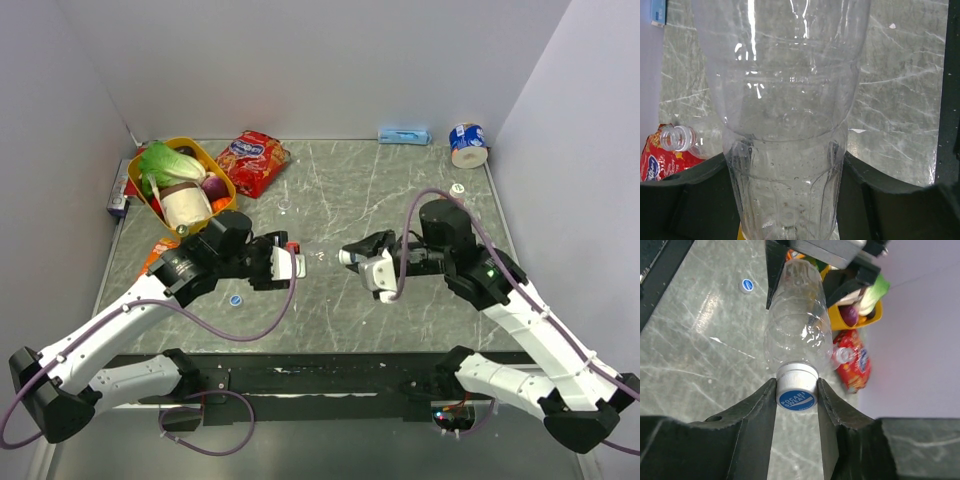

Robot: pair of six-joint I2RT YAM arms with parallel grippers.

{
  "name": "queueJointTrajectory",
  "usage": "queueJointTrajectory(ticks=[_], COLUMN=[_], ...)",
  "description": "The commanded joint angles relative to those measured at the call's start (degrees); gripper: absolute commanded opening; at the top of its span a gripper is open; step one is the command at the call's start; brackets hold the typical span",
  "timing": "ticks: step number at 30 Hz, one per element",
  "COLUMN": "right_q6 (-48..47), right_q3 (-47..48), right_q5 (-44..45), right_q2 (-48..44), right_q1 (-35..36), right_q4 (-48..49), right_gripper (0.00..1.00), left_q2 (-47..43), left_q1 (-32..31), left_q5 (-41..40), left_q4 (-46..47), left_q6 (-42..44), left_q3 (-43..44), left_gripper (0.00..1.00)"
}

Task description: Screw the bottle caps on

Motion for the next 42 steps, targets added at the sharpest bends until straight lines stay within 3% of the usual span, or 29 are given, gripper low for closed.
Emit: queueJointTrajectory(ticks=[1,4,6,10,17,18,19,20,22,27,33,42], right_q6=[15.72,31.09,39.03,61.43,66.06,66.58,69.37,71.48,79.37,88.27,95.57,99.28], right_q3=[4.96,9.79,15.58,23.94,26.94,26.60,25.81,23.28,19.67,17.55,12.88,16.48], right_q5=[2.21,5.12,4.60,-2.07,-4.28,-4.54,-4.80,-4.98,-6.39,-6.92,-10.69,-11.40], right_q2=[4.62,9.72,13.33,23.34,24.33,23.98,22.68,21.88,20.47,21.87,20.64,23.45], right_q1=[0.85,-0.46,-2.13,-7.57,-8.02,-8.28,-8.98,-9.77,-11.36,-11.54,-11.71,-11.10], right_q4=[3.35,4.14,2.31,-3.32,-1.31,1.48,3.77,6.23,13.94,19.51,38.57,45.10], right_gripper=[0.04,0.00,0.00,0.00,0.00,0.02,0.29,0.41,0.54,0.65,0.73,0.73], left_q2=[-0.20,-1.87,-4.33,-7.67,-8.37,-8.64,-8.82,-9.08,-9.25,-8.91,-7.24,-5.48], left_q1=[0.46,0.38,-0.15,-2.43,-2.61,-2.52,-2.44,-2.26,-1.21,0.46,1.25,2.84], left_q5=[-0.47,-6.25,-14.13,-22.36,-23.33,-23.33,-23.50,-23.07,-22.19,-17.80,-13.58,-4.79], left_q4=[5.40,12.33,22.61,33.36,35.82,36.00,36.00,35.65,35.56,36.35,35.65,35.03], left_q6=[-2.11,-5.00,-8.59,-11.34,-17.22,-18.62,-19.68,-20.91,-25.21,-31.10,-34.96,-38.06], left_q3=[1.71,-1.36,-5.74,-10.69,-11.39,-11.57,-11.65,-11.39,-11.04,-9.99,-8.85,-8.05], left_gripper=[0.01,0.01,0.01,0.01,0.01,0.01,0.01,0.01,0.01,0.01,0.01,0.01])
